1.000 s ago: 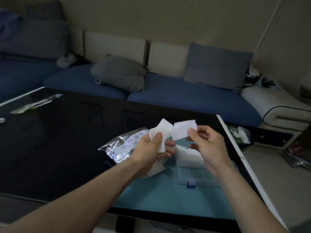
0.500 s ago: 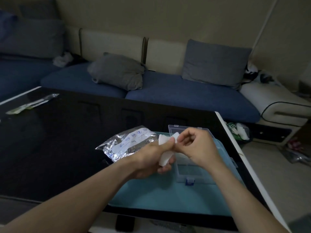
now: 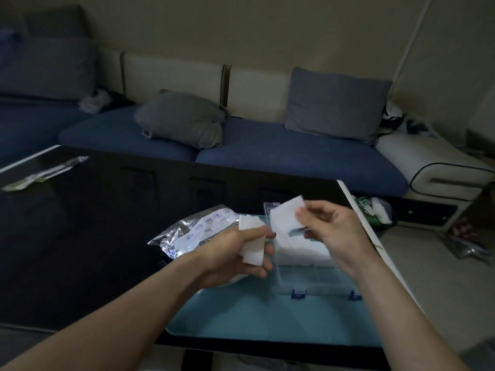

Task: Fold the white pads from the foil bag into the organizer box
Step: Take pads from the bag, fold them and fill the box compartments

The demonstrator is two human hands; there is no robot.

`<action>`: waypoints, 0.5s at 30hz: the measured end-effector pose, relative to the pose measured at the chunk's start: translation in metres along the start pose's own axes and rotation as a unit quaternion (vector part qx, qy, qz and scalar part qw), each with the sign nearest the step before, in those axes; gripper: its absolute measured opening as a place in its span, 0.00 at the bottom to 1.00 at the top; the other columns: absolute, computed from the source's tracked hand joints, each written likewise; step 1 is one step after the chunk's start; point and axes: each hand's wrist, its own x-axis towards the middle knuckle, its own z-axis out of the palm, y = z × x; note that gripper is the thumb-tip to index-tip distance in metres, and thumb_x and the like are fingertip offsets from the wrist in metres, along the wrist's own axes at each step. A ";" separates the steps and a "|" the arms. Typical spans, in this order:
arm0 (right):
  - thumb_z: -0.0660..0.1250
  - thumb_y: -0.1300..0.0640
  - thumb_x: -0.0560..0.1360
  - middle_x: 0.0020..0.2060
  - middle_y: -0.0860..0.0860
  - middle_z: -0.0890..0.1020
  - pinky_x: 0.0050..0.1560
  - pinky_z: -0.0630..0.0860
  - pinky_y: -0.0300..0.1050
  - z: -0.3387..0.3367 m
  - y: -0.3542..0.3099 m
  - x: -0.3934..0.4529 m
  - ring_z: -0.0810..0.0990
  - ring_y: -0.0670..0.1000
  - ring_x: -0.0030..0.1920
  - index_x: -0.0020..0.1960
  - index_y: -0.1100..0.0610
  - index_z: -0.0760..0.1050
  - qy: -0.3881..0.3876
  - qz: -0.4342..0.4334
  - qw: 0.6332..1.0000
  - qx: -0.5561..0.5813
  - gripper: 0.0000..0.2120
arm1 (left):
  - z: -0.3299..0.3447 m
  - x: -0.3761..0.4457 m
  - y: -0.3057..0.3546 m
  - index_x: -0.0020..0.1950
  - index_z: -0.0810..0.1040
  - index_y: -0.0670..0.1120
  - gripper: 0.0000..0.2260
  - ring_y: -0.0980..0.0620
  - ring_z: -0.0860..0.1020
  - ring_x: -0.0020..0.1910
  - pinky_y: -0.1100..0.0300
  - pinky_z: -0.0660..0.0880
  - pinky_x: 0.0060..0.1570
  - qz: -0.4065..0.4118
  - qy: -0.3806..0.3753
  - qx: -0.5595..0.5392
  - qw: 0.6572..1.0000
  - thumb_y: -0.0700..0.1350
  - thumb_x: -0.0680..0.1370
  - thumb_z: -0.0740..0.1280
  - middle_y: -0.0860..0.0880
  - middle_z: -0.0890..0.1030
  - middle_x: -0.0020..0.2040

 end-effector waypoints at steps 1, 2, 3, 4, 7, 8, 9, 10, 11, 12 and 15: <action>0.74 0.59 0.73 0.44 0.51 0.87 0.40 0.78 0.42 0.001 0.001 -0.002 0.85 0.48 0.41 0.54 0.56 0.83 -0.056 0.005 0.998 -0.017 0.10 | 0.000 0.000 0.002 0.59 0.78 0.39 0.20 0.45 0.79 0.35 0.57 0.77 0.30 -0.017 -0.017 -0.030 0.999 0.53 0.75 0.65 0.42 0.79 0.42; 0.74 0.60 0.72 0.45 0.51 0.87 0.41 0.79 0.42 0.002 0.003 -0.003 0.85 0.48 0.43 0.54 0.56 0.83 -0.108 0.009 0.993 -0.040 0.10 | -0.001 -0.001 0.004 0.57 0.80 0.40 0.20 0.44 0.79 0.36 0.57 0.77 0.30 -0.030 -0.043 -0.057 0.997 0.55 0.76 0.63 0.41 0.80 0.44; 0.74 0.62 0.72 0.46 0.51 0.87 0.43 0.79 0.42 0.005 0.004 -0.005 0.85 0.48 0.45 0.54 0.56 0.82 -0.147 0.011 0.987 -0.065 0.11 | -0.001 -0.001 0.005 0.57 0.82 0.42 0.22 0.43 0.79 0.38 0.58 0.76 0.28 -0.036 -0.073 -0.072 0.994 0.57 0.78 0.61 0.40 0.81 0.46; 0.74 0.63 0.73 0.47 0.50 0.87 0.45 0.80 0.42 0.009 0.004 -0.006 0.86 0.49 0.48 0.54 0.55 0.82 -0.168 0.008 0.982 -0.084 0.11 | 0.000 -0.001 0.005 0.59 0.83 0.45 0.23 0.44 0.80 0.39 0.59 0.74 0.27 -0.035 -0.104 -0.071 0.991 0.60 0.79 0.58 0.41 0.81 0.49; 0.76 0.65 0.72 0.45 0.53 0.87 0.45 0.83 0.45 0.022 0.005 -0.008 0.86 0.54 0.47 0.54 0.54 0.81 -0.155 -0.020 0.984 -0.085 0.13 | 0.005 -0.002 0.004 0.64 0.80 0.54 0.20 0.48 0.79 0.38 0.64 0.66 0.24 -0.013 -0.130 -0.012 0.991 0.60 0.80 0.56 0.48 0.81 0.46; 0.77 0.65 0.71 0.46 0.52 0.86 0.45 0.83 0.45 0.026 0.005 -0.009 0.85 0.55 0.47 0.56 0.54 0.80 -0.140 -0.039 0.984 -0.099 0.16 | 0.006 -0.001 0.003 0.65 0.79 0.52 0.19 0.49 0.79 0.38 0.64 0.64 0.25 -0.012 -0.114 0.000 0.993 0.58 0.80 0.59 0.48 0.79 0.44; 0.78 0.65 0.71 0.49 0.50 0.85 0.45 0.82 0.44 0.027 0.004 -0.009 0.84 0.53 0.49 0.60 0.52 0.78 -0.131 -0.061 0.981 -0.127 0.21 | 0.007 -0.001 0.002 0.64 0.78 0.48 0.18 0.49 0.78 0.36 0.64 0.63 0.25 -0.014 -0.093 0.005 0.996 0.56 0.79 0.63 0.47 0.78 0.43; 0.78 0.64 0.70 0.55 0.48 0.82 0.47 0.81 0.43 0.027 0.004 -0.008 0.82 0.50 0.53 0.65 0.50 0.75 -0.134 -0.078 0.976 -0.151 0.26 | 0.006 0.000 0.001 0.60 0.77 0.45 0.17 0.50 0.77 0.34 0.64 0.63 0.26 -0.018 -0.070 0.006 0.997 0.53 0.76 0.66 0.47 0.77 0.42; 0.78 0.63 0.70 0.60 0.45 0.79 0.49 0.80 0.41 0.026 0.004 -0.009 0.79 0.46 0.57 0.70 0.47 0.71 -0.154 -0.085 0.970 -0.169 0.33 | 0.005 0.000 0.000 0.57 0.77 0.44 0.15 0.51 0.76 0.32 0.64 0.64 0.27 -0.022 -0.052 0.003 0.998 0.51 0.74 0.67 0.47 0.77 0.40; 0.79 0.60 0.69 0.64 0.42 0.76 0.52 0.78 0.39 0.024 0.004 -0.009 0.76 0.43 0.61 0.74 0.45 0.65 -0.182 -0.079 0.962 -0.185 0.39 | 0.005 -0.002 0.001 0.54 0.76 0.44 0.13 0.51 0.75 0.31 0.63 0.67 0.29 -0.028 -0.044 -0.002 0.999 0.50 0.73 0.68 0.47 0.77 0.39; 0.83 0.52 0.64 0.69 0.35 0.70 0.60 0.72 0.35 0.024 0.005 -0.012 0.69 0.36 0.68 0.79 0.40 0.52 -0.240 -0.067 0.932 -0.263 0.54 | 0.005 -0.003 0.001 0.54 0.78 0.42 0.11 0.47 0.78 0.37 0.52 0.78 0.43 -0.043 -0.082 -0.041 0.995 0.43 0.74 0.67 0.42 0.79 0.44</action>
